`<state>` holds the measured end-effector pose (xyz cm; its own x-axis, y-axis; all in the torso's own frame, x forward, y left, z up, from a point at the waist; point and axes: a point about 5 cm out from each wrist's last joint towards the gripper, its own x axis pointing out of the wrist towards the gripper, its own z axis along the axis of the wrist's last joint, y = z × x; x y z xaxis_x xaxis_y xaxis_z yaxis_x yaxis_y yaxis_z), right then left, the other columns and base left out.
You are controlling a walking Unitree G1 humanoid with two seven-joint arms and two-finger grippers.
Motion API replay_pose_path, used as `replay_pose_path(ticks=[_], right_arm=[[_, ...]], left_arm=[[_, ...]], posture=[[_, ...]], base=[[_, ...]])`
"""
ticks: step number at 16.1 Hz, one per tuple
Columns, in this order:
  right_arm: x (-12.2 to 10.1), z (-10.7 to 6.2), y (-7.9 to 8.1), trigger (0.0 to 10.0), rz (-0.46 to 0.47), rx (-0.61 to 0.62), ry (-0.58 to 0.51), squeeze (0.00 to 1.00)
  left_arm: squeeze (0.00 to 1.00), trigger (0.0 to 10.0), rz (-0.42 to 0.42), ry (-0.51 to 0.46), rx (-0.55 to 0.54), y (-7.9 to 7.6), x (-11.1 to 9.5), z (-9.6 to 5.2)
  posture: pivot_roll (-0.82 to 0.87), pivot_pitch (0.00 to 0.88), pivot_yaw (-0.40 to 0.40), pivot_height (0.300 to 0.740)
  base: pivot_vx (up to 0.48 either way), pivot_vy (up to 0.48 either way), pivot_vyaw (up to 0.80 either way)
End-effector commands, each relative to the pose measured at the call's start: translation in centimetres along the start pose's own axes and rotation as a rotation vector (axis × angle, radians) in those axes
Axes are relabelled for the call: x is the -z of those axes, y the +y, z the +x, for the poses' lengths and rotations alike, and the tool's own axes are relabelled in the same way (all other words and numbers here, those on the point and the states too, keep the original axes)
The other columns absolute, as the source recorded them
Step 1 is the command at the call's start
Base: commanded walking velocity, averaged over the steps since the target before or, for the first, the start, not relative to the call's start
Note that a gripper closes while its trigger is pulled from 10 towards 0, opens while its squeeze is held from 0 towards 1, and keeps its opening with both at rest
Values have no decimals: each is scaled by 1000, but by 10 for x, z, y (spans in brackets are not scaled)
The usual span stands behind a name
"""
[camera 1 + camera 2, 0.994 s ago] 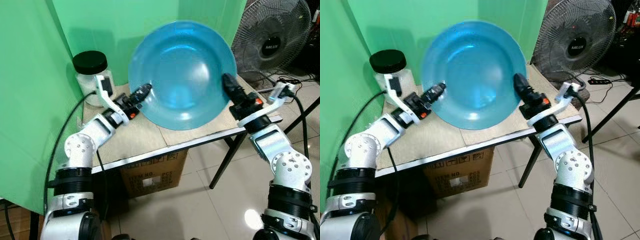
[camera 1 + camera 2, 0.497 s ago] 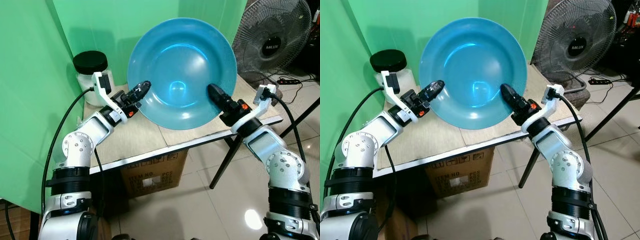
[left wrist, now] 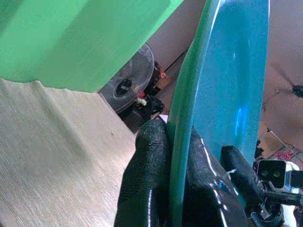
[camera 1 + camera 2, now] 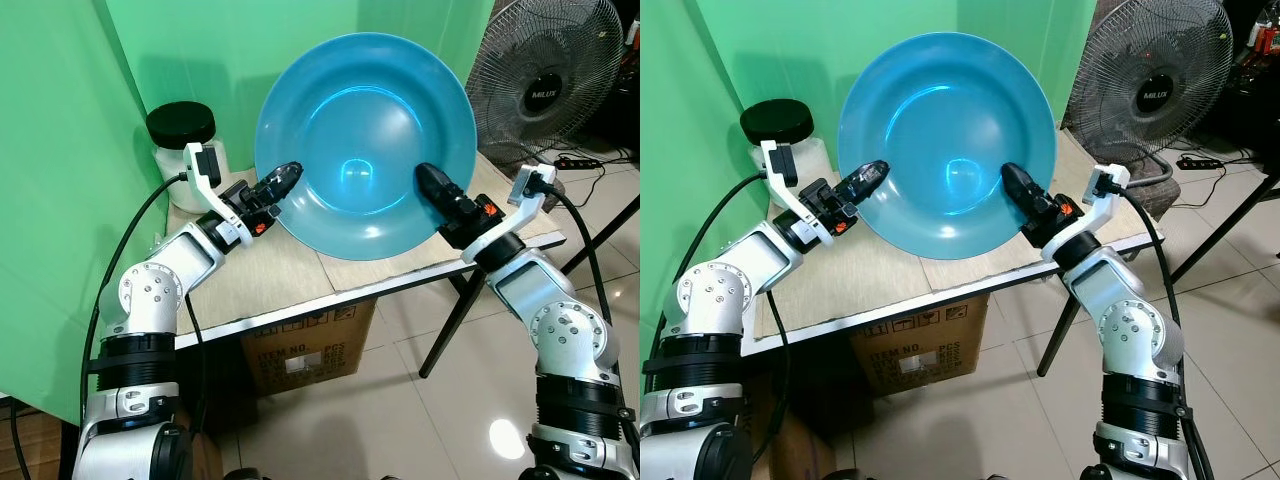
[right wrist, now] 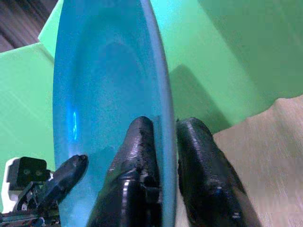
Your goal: Setting the table
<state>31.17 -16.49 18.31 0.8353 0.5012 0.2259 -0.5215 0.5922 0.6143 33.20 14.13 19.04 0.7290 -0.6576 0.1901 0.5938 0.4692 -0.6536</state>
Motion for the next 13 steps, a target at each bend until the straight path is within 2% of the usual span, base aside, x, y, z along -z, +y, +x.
replay_pose_path(ticks=[1, 5, 6, 7, 9, 13], right_arm=[[0, -5, -8, 0, -19, 58, 1, 0], [0, -6, -8, 0, -46, 68, -5, 0], [-1, -6, -8, 0, -49, 68, -7, 0], [-1, -6, -8, 0, -49, 69, -14, 0], [-2, -6, -8, 0, -45, 68, -27, 0], [-5, -7, -10, 0, -27, 83, -62, 0]], left_arm=[[0, 0, 14, -15, 129, -18, -7, 6], [0, 0, 48, -20, 109, -16, -11, 8], [0, 10000, 65, -16, 90, -16, -11, 8], [1000, 10000, 39, -26, 97, -16, -12, 10], [1000, 10000, 25, -35, 100, -15, -14, 11], [1000, 10000, 48, -52, 76, -13, -17, 12]], posture=[[13, 0, 16, 740], [11, 0, 23, 740], [11, 0, 25, 740], [10, 0, 29, 740], [10, 0, 31, 740], [12, 0, 35, 740]], base=[[0, 0, 0], [0, 0, 0], [0, 0, 0], [0, 0, 0], [0, 0, 0], [0, 0, 0]])
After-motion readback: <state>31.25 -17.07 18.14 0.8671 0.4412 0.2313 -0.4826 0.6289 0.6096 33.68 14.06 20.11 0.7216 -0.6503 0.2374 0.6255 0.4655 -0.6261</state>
